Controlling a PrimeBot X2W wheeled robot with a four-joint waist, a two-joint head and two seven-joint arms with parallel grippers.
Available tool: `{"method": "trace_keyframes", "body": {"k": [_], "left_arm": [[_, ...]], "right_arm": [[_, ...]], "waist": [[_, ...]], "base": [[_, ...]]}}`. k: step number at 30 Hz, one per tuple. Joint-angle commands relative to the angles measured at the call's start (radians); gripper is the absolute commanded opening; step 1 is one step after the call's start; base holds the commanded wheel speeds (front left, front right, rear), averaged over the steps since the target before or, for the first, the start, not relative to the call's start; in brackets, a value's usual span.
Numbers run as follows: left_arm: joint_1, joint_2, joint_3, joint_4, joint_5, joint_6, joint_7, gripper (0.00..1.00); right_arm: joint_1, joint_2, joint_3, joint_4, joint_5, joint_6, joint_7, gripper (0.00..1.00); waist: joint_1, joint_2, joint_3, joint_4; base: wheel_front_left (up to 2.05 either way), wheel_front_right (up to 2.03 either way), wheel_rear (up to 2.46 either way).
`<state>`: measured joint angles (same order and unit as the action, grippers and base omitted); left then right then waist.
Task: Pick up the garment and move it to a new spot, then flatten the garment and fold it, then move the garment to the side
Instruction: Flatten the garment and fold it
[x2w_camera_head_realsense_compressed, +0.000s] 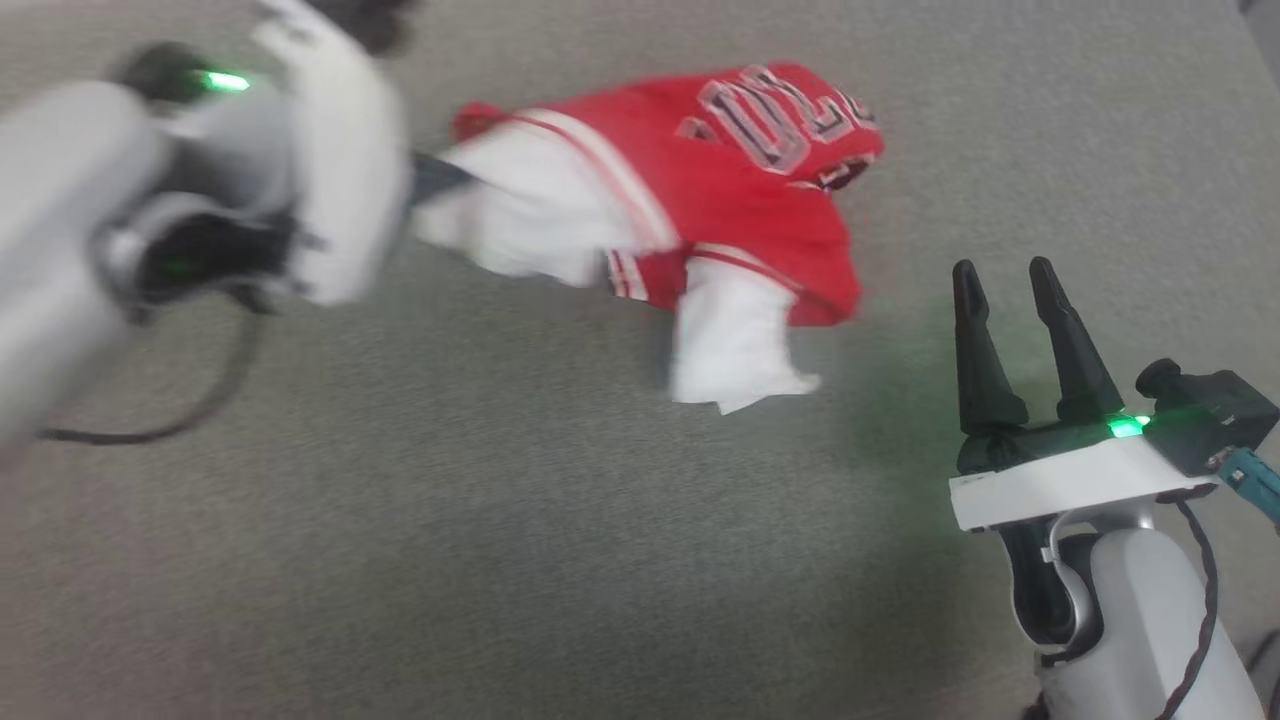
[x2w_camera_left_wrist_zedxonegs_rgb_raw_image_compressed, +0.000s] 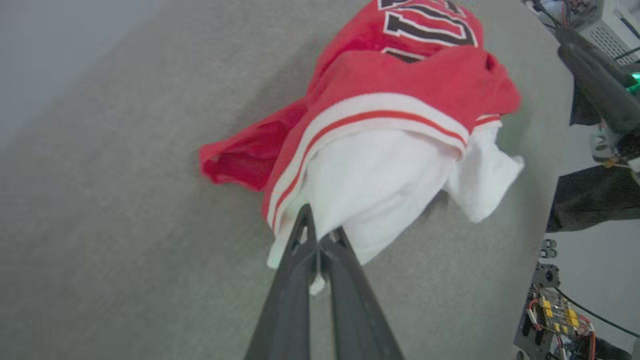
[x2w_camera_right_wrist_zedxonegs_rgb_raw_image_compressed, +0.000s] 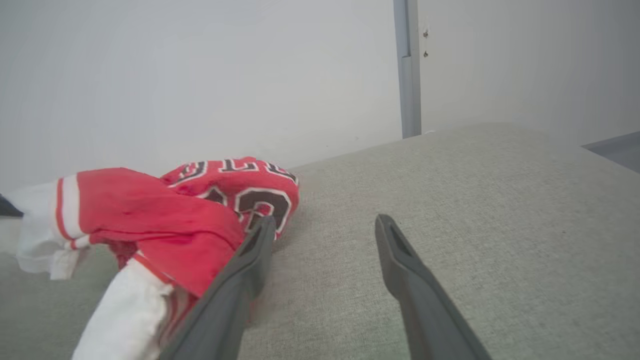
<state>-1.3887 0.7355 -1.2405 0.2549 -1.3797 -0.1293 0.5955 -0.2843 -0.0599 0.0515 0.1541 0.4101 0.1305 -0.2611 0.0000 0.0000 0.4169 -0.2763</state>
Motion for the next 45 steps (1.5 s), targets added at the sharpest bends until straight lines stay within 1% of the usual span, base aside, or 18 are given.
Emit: {"method": "trace_keyframes", "body": {"k": [1,5,8,11,13,17,20,21,23,24,27,32,35,36,39,40,42,45], "left_arm": [[-0.005,0.044,0.005,0.010,0.007,-0.002,-0.013,0.00],[0.050,0.165,0.007,0.059,-0.019,-0.002,-0.038,0.00],[0.099,0.239,-0.008,0.118,0.029,-0.002,-0.055,0.00],[0.153,0.269,-0.019,0.200,0.077,0.010,-0.074,0.00],[0.189,0.275,-0.025,0.258,0.110,0.017,-0.086,0.00],[0.237,0.229,-0.026,0.335,0.099,0.018,-0.115,0.00],[0.255,0.194,-0.020,0.383,0.100,0.013,-0.163,0.00],[0.262,0.179,-0.018,0.401,0.096,0.011,-0.178,0.05],[0.268,0.152,-0.013,0.437,0.107,0.012,-0.220,0.49],[0.271,0.140,-0.005,0.453,0.103,0.010,-0.249,1.00],[0.288,0.108,0.035,0.482,0.074,0.006,-0.361,1.00],[0.361,0.063,0.097,0.460,0.057,0.003,-0.629,1.00],[0.423,0.026,0.118,0.427,0.071,0.032,-0.786,1.00],[0.448,0.013,0.128,0.411,0.076,0.046,-0.820,1.00],[0.521,-0.027,0.189,0.347,0.092,0.091,-0.859,1.00],[0.521,-0.027,0.189,0.347,0.092,0.091,-0.859,1.00],[0.568,-0.055,0.297,0.273,0.148,0.134,-0.863,1.00],[0.707,-0.111,0.469,0.152,0.267,0.190,-0.861,1.00]], "right_arm": [[0.010,-0.007,0.001,0.002,-0.007,0.000,-0.006,1.00],[0.015,-0.024,0.003,0.008,-0.010,0.000,-0.006,1.00],[0.015,-0.038,0.001,0.007,-0.013,0.000,-0.002,1.00],[0.016,-0.055,-0.006,-0.003,-0.020,0.000,0.015,1.00],[0.017,-0.066,-0.009,-0.012,-0.026,0.000,0.026,1.00],[0.016,-0.091,-0.013,-0.040,-0.048,0.000,0.059,1.00],[0.008,-0.107,-0.005,-0.062,-0.065,0.000,0.089,1.00],[0.005,-0.117,0.001,-0.069,-0.069,0.000,0.101,1.00],[0.000,-0.136,0.020,-0.085,-0.077,0.000,0.129,1.00],[-0.002,-0.146,0.034,-0.094,-0.081,0.000,0.146,1.00],[-0.010,-0.197,0.097,-0.120,-0.091,0.000,0.211,1.00],[-0.028,-0.325,0.259,-0.171,-0.062,0.000,0.360,1.00],[-0.042,-0.418,0.358,-0.221,-0.023,0.000,0.465,1.00],[-0.049,-0.444,0.383,-0.240,-0.008,0.000,0.495,1.00],[-0.080,-0.513,0.418,-0.291,0.028,0.000,0.571,1.00],[-0.080,-0.513,0.418,-0.291,0.028,0.000,0.571,1.00],[-0.105,-0.546,0.430,-0.314,0.050,0.000,0.615,1.00],[-0.163,-0.604,0.464,-0.335,0.076,0.000,0.675,1.00]], "waist": [[0.0000,0.0000,-0.023,0.032],[0.0000,0.0000,-0.033,0.059],[0.0000,0.0000,-0.036,0.073],[0.0000,0.0000,-0.037,0.084],[0.0000,0.0000,-0.038,0.091],[0.0000,0.0000,-0.043,0.109],[0.0000,0.0000,-0.049,0.124],[0.0000,0.0000,-0.052,0.132],[0.0000,0.0000,-0.061,0.146],[0.0000,0.0000,-0.065,0.153],[0.0000,0.0000,-0.080,0.175],[0.0000,0.0000,-0.106,0.227],[0.0000,0.0000,-0.119,0.267],[0.0000,0.0000,-0.122,0.280],[0.0000,0.0000,-0.128,0.322],[0.0000,0.0000,-0.128,0.322],[0.0000,0.0000,-0.128,0.351],[0.0000,0.0000,-0.125,0.397]], "base": [[0.00,0.00,0.00],[0.00,0.00,0.00],[0.00,0.00,0.00],[0.00,0.00,0.00],[0.00,0.00,0.00],[0.00,0.00,0.00],[0.00,0.00,0.00],[0.00,0.00,0.00],[0.00,0.00,0.00],[0.00,0.00,0.00],[0.00,0.00,0.00],[0.00,0.00,0.00],[0.00,0.00,0.00],[0.00,0.00,0.00],[0.00,0.00,0.00],[0.00,0.00,0.00],[0.00,0.00,0.00],[0.00,0.00,0.00]]}}
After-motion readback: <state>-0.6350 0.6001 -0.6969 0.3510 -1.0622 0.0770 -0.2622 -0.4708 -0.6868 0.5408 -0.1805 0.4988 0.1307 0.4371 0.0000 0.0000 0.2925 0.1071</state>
